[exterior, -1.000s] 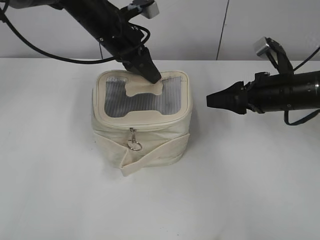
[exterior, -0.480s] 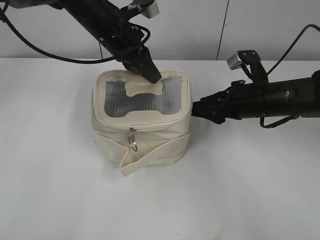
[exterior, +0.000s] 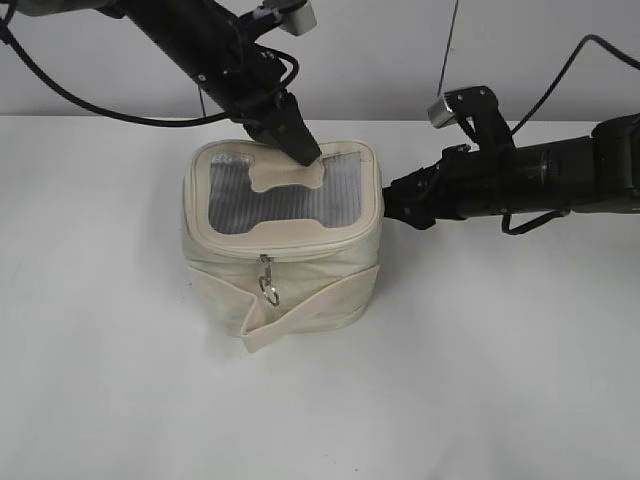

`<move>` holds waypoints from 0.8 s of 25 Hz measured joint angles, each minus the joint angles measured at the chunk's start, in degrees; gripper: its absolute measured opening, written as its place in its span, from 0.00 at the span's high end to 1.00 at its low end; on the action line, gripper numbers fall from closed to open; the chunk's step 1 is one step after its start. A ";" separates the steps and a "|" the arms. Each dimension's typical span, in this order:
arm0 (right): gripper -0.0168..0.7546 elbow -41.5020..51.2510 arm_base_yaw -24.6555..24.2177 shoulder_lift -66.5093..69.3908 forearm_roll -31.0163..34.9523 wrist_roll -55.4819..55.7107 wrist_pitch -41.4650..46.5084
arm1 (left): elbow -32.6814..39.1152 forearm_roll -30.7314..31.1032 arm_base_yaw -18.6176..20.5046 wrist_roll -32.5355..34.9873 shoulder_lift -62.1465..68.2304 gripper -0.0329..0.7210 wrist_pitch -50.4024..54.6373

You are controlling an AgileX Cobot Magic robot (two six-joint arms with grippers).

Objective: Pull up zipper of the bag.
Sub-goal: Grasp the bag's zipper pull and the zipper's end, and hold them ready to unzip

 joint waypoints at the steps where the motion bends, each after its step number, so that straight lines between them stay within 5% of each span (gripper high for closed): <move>1: 0.41 -0.50 0.00 0.00 0.00 0.00 -0.01 | 0.00 0.00 0.00 0.00 0.00 0.90 0.00; 20: 0.45 -3.48 0.06 3.97 0.37 0.51 0.23 | 0.00 0.00 0.00 -0.16 0.00 0.90 0.00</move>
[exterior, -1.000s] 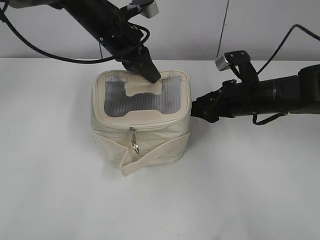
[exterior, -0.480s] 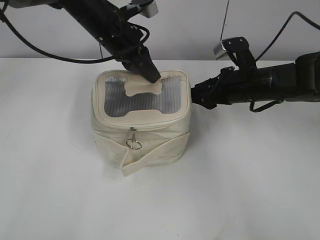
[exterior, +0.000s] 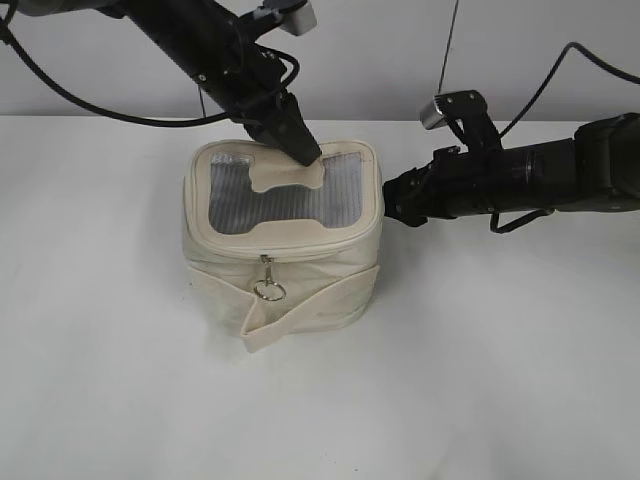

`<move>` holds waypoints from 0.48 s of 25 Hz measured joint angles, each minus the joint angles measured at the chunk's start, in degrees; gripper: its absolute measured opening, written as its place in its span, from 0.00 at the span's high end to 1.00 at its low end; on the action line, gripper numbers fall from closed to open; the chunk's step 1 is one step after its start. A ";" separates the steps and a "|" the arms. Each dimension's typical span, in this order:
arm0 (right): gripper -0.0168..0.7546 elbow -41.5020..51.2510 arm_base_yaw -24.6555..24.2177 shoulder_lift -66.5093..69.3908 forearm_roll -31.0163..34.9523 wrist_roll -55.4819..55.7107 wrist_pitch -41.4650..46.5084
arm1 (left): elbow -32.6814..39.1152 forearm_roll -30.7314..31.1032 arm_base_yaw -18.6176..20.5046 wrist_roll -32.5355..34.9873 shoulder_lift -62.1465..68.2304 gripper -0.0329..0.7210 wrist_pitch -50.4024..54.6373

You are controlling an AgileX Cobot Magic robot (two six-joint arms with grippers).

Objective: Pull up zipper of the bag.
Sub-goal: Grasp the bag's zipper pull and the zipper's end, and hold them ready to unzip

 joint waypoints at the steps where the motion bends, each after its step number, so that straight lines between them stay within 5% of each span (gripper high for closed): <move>1: 0.47 -0.53 0.00 0.05 0.00 0.07 0.00 | 0.00 0.00 0.00 0.00 0.00 0.90 0.00; 5: 0.58 -2.38 0.00 0.05 -0.05 0.11 0.28 | 0.00 0.00 0.00 -0.01 0.00 0.90 0.00; 9: 0.89 -3.11 0.27 0.05 -0.12 0.18 1.10 | 0.00 0.00 0.00 -0.01 0.00 0.90 0.00; 12: 0.95 -3.16 0.27 0.05 -0.92 2.55 1.09 | 0.00 0.00 0.00 -0.01 0.00 0.90 -0.05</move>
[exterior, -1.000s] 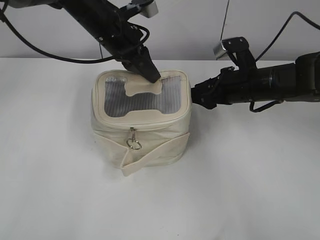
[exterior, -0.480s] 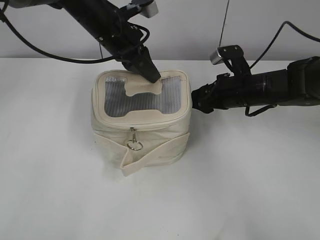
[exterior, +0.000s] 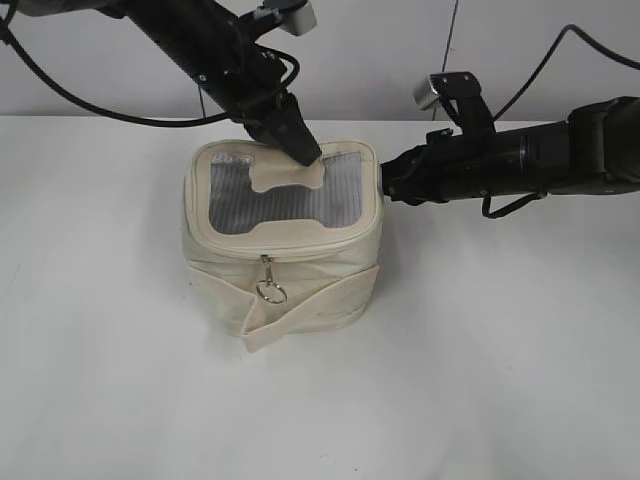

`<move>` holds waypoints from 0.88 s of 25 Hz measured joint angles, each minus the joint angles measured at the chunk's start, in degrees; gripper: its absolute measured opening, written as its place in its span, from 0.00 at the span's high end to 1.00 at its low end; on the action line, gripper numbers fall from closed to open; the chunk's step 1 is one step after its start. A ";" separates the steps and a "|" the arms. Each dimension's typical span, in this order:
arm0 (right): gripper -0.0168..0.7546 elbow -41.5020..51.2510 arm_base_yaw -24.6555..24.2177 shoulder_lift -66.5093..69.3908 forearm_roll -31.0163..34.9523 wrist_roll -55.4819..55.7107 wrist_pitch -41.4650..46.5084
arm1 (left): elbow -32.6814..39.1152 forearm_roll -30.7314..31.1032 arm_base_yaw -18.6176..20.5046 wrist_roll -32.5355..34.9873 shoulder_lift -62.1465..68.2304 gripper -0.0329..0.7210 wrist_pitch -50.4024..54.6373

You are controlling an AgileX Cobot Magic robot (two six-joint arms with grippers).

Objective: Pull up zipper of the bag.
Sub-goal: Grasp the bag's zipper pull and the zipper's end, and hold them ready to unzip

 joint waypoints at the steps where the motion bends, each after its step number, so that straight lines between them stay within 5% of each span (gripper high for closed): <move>1: 0.95 0.01 0.00 0.00 -1.50 1.70 -0.11 | 0.00 0.00 0.00 0.00 0.00 0.90 0.00; 6: 0.95 1.56 0.00 -0.56 -8.62 8.62 -0.44 | 0.00 0.06 0.00 0.00 0.00 0.90 -0.06; 22: 0.96 16.55 0.00 -14.76 -9.26 9.74 -3.56 | 0.00 0.11 0.00 -1.27 0.00 0.90 0.04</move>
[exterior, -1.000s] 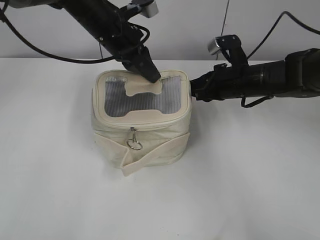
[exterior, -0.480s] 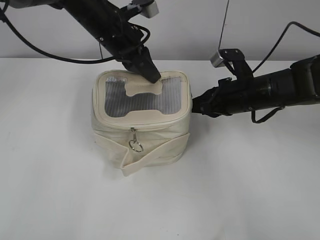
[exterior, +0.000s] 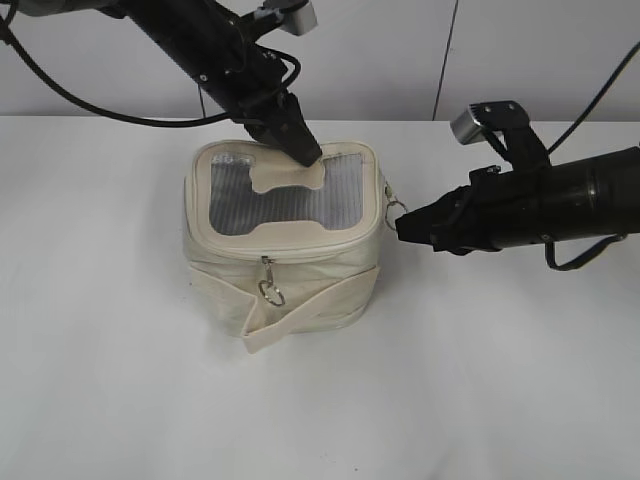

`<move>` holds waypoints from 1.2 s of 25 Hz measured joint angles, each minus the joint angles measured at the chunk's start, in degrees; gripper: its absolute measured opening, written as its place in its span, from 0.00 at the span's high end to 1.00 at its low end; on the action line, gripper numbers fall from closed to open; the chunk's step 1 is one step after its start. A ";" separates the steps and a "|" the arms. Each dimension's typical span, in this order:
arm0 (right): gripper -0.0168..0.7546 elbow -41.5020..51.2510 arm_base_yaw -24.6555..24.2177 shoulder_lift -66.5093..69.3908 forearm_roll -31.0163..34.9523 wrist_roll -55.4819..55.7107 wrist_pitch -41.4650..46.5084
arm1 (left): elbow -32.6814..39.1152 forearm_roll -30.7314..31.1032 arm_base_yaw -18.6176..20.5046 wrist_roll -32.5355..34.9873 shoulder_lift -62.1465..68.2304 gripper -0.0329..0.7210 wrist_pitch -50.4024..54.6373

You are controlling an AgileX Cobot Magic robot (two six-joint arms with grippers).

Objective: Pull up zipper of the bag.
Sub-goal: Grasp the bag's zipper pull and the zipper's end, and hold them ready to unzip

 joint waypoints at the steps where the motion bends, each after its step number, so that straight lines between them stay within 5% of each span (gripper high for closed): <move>1: 0.96 1.26 0.00 -1.12 0.00 0.05 0.00 | 0.00 0.00 0.00 -0.05 0.00 0.90 0.00; 14: 0.96 13.08 1.32 -11.87 0.43 1.57 7.89 | 0.00 -0.10 -0.14 -4.84 0.00 0.90 -0.68; 24: 0.96 5.32 25.44 -7.39 8.88 2.48 -3.41 | 0.00 0.11 -1.62 -11.22 0.00 0.90 -2.62; 30: 0.95 -1.97 30.96 -1.00 8.98 9.50 -8.53 | 0.00 0.25 -2.20 -12.92 -0.06 0.90 -2.40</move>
